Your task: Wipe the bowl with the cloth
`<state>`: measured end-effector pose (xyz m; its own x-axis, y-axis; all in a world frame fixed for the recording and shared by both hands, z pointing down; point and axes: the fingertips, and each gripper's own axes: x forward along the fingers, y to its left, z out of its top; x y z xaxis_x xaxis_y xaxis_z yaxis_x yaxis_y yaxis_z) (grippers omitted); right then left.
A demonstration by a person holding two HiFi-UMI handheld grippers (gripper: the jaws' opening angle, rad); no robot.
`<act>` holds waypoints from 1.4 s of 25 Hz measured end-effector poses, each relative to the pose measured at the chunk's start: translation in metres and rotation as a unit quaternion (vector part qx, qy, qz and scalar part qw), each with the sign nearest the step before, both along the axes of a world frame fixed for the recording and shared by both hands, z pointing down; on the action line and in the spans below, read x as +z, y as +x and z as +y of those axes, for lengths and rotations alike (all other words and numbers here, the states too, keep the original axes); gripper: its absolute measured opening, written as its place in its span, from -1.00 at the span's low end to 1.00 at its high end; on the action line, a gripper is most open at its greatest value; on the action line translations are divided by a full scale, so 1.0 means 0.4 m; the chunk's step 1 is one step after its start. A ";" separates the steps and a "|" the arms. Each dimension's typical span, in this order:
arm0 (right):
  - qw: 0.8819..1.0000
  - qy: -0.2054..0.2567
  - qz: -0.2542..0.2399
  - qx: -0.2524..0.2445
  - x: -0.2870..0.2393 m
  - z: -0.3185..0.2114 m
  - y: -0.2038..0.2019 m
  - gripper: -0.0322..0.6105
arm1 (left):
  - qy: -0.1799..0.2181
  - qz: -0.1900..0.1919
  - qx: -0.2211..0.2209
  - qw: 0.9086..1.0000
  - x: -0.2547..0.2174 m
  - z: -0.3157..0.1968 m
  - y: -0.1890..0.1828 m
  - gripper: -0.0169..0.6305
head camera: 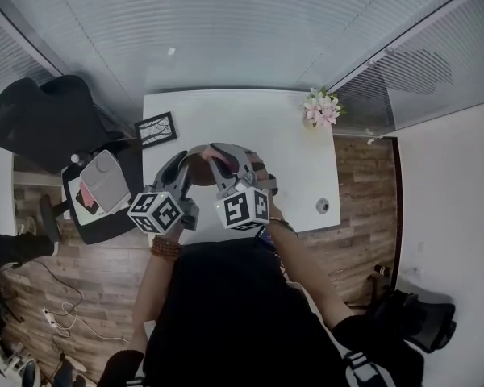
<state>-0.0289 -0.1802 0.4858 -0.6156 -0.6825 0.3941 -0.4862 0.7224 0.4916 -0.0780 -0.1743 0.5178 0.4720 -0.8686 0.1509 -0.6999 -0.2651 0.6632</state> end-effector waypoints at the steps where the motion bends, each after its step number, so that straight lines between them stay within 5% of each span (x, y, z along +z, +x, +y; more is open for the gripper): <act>1: 1.000 -0.004 0.016 -0.010 0.020 0.005 0.002 -0.82 | -0.004 -0.036 0.014 0.999 0.018 0.007 0.006 -0.77; 3: 0.997 0.012 0.062 -0.037 0.048 0.016 0.011 -0.82 | 0.001 -0.143 0.053 0.988 0.040 0.017 0.023 -0.76; 6: 0.982 0.063 0.150 -0.094 0.071 0.041 0.008 -0.82 | 0.021 -0.310 0.113 0.944 0.058 0.024 0.057 -0.62; 8: 0.969 0.084 0.192 -0.131 0.085 0.061 -0.008 -0.82 | 0.026 -0.375 0.145 0.915 0.065 0.028 0.080 -0.84; 9: 0.966 0.089 0.201 -0.136 0.086 0.064 -0.013 -0.82 | 0.023 -0.388 0.151 0.909 0.065 0.028 0.084 -0.85; 10: 0.968 0.087 0.197 -0.132 0.083 0.062 -0.015 -0.82 | 0.019 -0.382 0.148 0.912 0.061 0.025 0.084 -0.87; 14: 0.989 0.066 0.117 -0.067 0.050 0.041 -0.005 -0.82 | 0.000 -0.273 0.094 0.957 0.027 0.013 0.066 -0.84; 17: 0.999 0.031 0.015 -0.005 0.003 0.012 0.017 -0.81 | -0.008 -0.117 0.046 0.992 -0.006 0.003 0.037 -0.81; 19: 1.000 0.016 -0.017 0.011 -0.016 0.005 0.020 -0.81 | -0.012 0.005 0.041 0.999 -0.010 0.002 0.026 -0.76; 20: 1.000 0.016 -0.005 0.008 -0.012 0.008 0.019 -0.81 | -0.018 0.034 0.050 0.998 0.001 0.006 0.028 -0.75; 22: 0.998 0.027 0.047 -0.019 0.018 0.017 0.018 -0.82 | -0.028 0.000 0.087 0.996 0.033 0.021 0.041 -0.75; 24: 0.992 0.050 0.105 -0.054 0.047 0.028 0.020 -0.81 | -0.019 -0.109 0.123 0.986 0.051 0.034 0.054 -0.73; 26: 0.979 0.075 0.162 -0.096 0.068 0.042 0.014 -0.82 | 0.007 -0.250 0.155 0.956 0.056 0.042 0.065 -0.65; 28: 0.968 0.082 0.196 -0.133 0.088 0.059 0.003 -0.82 | 0.027 -0.369 0.182 0.911 0.062 0.050 0.082 -0.78; 29: 0.966 0.081 0.202 -0.142 0.093 0.063 0.000 -0.82 | 0.026 -0.401 0.188 0.896 0.065 0.050 0.087 -0.82; 30: 0.966 0.077 0.200 -0.143 0.092 0.062 -0.002 -0.82 | 0.022 -0.410 0.188 0.892 0.065 0.047 0.088 -0.84; 32: 0.973 0.071 0.179 -0.126 0.081 0.056 -0.001 -0.82 | 0.017 -0.378 0.174 0.909 0.051 0.037 0.085 -0.87; 35: 0.989 0.053 0.114 -0.074 0.050 0.033 0.003 -0.82 | 0.020 -0.290 0.126 0.949 0.014 0.016 0.071 -0.87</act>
<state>-0.0277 -0.1668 0.5056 -0.6156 -0.6358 0.4655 -0.2467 0.7165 0.6525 -0.0495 -0.1677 0.5236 0.5132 -0.7502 0.4170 -0.8550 -0.4891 0.1723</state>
